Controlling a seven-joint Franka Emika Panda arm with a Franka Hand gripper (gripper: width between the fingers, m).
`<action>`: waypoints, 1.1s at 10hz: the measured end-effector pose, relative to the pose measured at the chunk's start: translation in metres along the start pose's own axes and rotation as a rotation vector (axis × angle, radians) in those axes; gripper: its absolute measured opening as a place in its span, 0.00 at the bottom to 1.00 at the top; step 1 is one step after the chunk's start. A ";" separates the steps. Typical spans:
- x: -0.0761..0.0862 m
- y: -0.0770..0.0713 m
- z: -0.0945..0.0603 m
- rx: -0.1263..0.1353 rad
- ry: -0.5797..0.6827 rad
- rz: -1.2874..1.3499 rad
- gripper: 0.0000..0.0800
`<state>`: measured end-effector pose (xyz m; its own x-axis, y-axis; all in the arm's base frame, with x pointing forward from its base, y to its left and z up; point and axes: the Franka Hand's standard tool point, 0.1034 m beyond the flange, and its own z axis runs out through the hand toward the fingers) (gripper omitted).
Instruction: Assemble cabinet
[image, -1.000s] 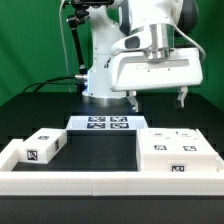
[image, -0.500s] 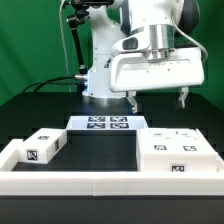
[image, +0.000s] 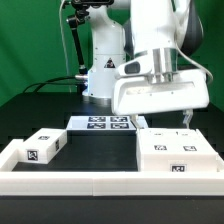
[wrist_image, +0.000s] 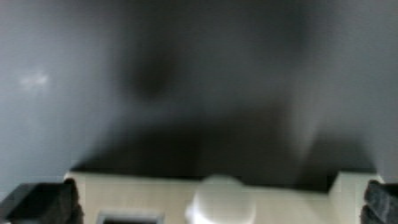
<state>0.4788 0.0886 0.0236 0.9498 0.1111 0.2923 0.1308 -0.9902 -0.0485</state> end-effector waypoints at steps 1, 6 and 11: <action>0.000 0.000 -0.001 0.000 0.000 -0.004 1.00; -0.008 -0.004 0.003 -0.008 -0.007 0.071 1.00; 0.010 0.000 0.021 -0.014 0.012 0.082 1.00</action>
Offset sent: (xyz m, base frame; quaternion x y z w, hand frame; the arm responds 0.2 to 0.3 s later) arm 0.0000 0.0000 0.0000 0.0000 0.0000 0.0000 1.0000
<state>0.4938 0.0916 0.0068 0.9536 0.0289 0.2997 0.0487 -0.9971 -0.0590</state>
